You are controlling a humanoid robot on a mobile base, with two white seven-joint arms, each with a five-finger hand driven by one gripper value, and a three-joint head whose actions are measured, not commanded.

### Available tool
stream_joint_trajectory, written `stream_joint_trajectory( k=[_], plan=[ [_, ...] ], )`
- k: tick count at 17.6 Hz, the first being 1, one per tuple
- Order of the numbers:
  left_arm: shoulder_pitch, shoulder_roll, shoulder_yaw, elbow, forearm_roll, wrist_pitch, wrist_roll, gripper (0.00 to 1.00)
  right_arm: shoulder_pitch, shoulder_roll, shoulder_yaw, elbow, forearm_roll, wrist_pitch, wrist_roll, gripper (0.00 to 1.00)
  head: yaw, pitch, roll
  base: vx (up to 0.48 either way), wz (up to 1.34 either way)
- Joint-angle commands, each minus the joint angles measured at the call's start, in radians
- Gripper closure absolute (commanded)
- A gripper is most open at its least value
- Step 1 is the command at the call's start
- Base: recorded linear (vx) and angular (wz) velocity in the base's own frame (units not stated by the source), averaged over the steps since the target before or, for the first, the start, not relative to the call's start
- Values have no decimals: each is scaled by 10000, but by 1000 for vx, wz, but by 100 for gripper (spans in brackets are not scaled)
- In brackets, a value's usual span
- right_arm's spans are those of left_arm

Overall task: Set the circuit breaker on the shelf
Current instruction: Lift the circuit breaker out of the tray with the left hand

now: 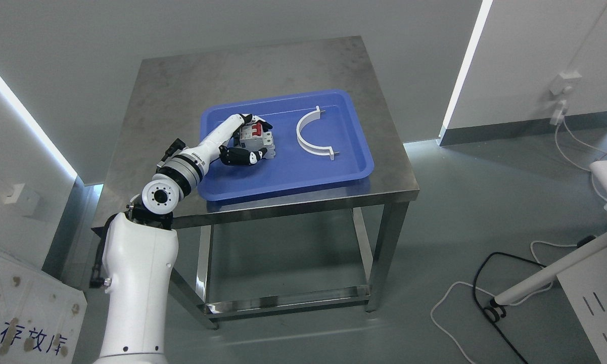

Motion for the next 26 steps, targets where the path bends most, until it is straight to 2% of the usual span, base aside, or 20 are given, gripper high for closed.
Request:
stream_joint_trajectory(
  k=[1,4,6,10,12,17,20,23,26],
  plan=[
    [-36,82,1180,593,186,-611,263,86,1,-175,0,0,0,-7,4,0,0,0,0,0,0],
    [-557,82,1580,10,2418,-1102,768,89,1,-175,0,0,0,-7,4,0,0,2,0,0,-13],
    [-574,82,1626,-526,3832,-1316,1747,89,1,-175,0,0,0,-7,4,0,0,2,0,-8,-15],
    [-131,82,1642,-880,5262,-3002,3555,87,1,-175,0,0,0,-7,4,0,0,1,0,-7,0],
    [466,82,1642,-1613,5341,-2974,4127,87,1,-175,0,0,0,-7,4,0,0,2,0,-16,-5],
    [2383,82,1581,-3547,5877,-2867,4007,87,1,-175,0,0,0,-7,4,0,0,2,0,-69,16],
    [3137,82,1489,-4483,5970,-3126,2984,87,1,-175,0,0,0,-7,4,0,0,1,0,-158,54],
    [3491,82,1565,-4639,5970,-4260,1541,86,1,-175,0,0,0,-7,4,0,0,1,0,-221,5],
    [3890,82,1566,-4869,5985,-5228,893,86,1,-175,0,0,0,-7,4,0,0,2,0,-284,27]
  ],
)
